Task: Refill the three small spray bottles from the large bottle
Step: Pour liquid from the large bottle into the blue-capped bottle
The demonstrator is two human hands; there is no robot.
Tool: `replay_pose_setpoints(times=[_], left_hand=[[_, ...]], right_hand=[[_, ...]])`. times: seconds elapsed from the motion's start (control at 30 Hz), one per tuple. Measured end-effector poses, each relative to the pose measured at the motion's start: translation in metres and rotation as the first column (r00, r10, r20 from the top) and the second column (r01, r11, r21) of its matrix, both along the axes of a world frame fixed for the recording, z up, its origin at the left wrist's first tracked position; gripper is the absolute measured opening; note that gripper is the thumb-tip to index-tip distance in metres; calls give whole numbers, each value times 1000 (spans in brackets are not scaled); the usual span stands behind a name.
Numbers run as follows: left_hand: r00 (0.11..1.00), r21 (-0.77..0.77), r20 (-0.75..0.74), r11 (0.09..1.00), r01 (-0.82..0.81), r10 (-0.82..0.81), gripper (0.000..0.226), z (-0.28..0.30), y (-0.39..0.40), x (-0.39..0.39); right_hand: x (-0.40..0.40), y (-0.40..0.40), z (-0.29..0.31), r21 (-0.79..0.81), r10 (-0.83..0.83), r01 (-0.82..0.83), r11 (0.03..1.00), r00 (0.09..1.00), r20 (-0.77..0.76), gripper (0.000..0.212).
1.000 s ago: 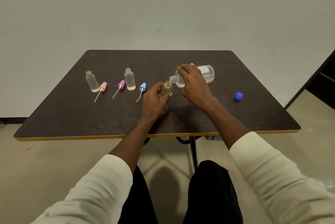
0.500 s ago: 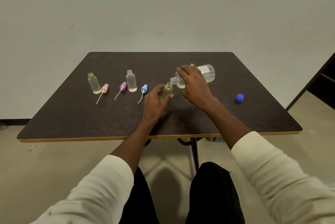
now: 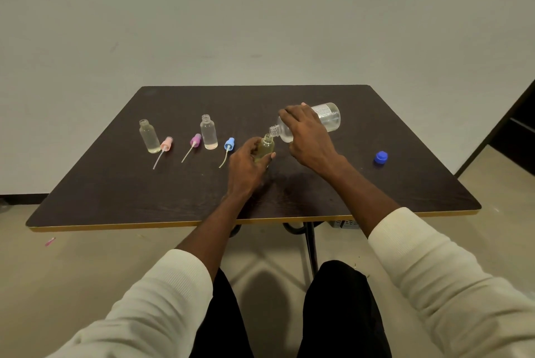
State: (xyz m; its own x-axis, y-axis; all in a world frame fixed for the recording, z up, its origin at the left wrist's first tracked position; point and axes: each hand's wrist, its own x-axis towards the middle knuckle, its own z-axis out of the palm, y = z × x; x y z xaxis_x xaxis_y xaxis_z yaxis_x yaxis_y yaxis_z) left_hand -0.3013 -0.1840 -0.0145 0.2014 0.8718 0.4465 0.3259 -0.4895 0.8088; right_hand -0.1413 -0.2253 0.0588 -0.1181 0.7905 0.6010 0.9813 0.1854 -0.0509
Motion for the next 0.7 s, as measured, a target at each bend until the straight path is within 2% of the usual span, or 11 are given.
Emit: replay_pose_setpoints(times=[0.7], left_hand=[[1000,-8,21,1000,4,-4,41,-1,-1,0]], right_hand=[[-1,2,-1,10,8,-8,1000,1000,15,65]])
